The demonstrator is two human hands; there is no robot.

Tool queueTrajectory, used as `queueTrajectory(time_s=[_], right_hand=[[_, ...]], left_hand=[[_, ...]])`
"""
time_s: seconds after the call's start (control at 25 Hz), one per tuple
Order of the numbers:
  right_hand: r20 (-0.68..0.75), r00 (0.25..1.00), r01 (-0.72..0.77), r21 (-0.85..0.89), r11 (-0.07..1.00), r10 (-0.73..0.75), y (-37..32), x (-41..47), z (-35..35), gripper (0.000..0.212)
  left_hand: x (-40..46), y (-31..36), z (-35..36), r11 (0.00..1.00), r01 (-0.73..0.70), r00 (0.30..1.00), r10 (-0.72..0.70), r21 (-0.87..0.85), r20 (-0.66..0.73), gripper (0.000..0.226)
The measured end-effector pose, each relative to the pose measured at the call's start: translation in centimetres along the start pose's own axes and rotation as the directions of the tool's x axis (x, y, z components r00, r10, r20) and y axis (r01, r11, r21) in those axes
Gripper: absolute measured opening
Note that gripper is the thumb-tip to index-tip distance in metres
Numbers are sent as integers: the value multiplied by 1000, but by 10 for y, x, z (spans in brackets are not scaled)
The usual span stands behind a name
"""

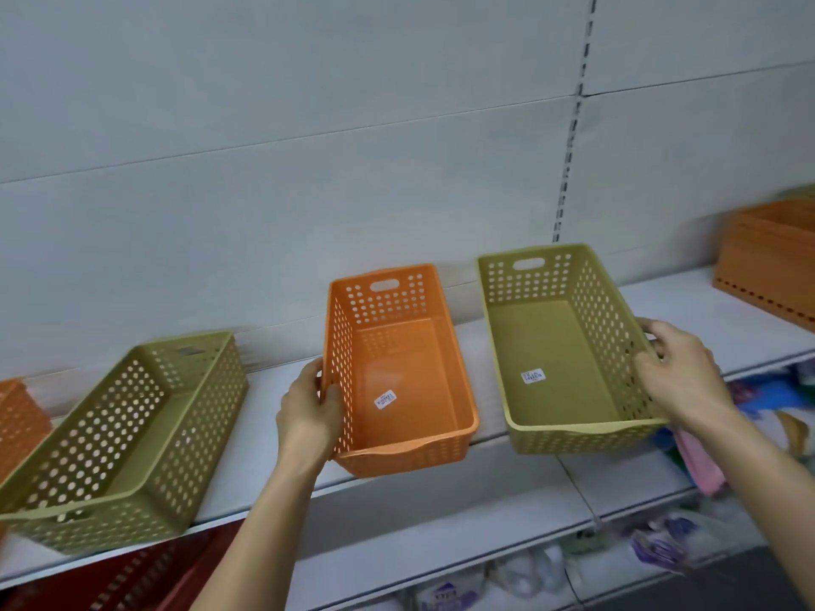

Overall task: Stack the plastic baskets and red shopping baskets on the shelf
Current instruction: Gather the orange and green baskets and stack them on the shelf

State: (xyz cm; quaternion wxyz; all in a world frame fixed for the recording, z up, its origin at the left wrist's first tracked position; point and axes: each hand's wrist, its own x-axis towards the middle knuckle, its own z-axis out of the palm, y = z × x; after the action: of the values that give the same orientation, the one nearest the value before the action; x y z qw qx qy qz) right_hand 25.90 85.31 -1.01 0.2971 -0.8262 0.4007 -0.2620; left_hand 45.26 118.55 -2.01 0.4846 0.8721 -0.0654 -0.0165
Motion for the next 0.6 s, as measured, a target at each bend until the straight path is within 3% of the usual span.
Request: queueTrajectory(time_s=[0.24,0.6], right_hand=[[-55,999,6,94,996,-1,44,-4,-72,40],[-136,990,63,138,988,-44,183,16,-262,42]], left_hand=[[-53,59,43,994,-62,997,65,-87,41,36],[-176,171,197,964,-185,979,198,-189,53,34]])
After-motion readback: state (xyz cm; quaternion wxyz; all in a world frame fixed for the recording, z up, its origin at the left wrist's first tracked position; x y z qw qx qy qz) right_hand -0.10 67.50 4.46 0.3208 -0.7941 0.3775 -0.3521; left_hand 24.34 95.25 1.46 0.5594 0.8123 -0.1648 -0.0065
